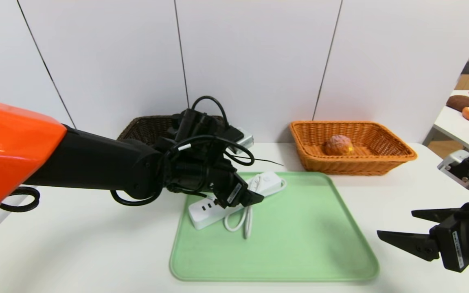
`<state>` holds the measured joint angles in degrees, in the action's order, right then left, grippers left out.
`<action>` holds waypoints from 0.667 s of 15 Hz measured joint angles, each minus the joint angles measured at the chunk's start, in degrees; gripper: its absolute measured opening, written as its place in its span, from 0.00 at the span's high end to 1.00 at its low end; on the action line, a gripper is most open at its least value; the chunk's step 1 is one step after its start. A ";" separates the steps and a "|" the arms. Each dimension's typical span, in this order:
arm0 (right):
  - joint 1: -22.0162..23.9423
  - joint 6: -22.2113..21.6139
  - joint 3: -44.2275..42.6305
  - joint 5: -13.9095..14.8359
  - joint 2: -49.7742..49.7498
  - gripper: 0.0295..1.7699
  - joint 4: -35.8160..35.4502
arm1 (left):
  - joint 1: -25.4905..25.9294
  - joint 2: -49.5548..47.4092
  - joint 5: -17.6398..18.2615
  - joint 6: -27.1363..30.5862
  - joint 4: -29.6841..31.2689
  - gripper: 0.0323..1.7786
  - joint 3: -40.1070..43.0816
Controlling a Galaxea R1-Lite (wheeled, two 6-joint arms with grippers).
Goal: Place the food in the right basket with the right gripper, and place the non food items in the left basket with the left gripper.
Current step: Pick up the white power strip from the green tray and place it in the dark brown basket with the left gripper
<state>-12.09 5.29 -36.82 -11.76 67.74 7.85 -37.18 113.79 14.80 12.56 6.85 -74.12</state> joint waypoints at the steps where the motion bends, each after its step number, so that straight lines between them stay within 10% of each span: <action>1: 0.00 0.00 0.00 0.00 0.00 0.04 0.00 | -0.39 0.68 -0.11 0.01 0.00 0.05 -0.74; 10: 0.35 0.02 0.77 -0.02 0.09 0.04 -0.57 | -0.60 5.49 -4.08 0.91 -0.51 0.05 -3.19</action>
<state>-11.74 5.32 -36.05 -11.79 67.83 7.28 -37.78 119.27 10.72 13.47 6.34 -77.31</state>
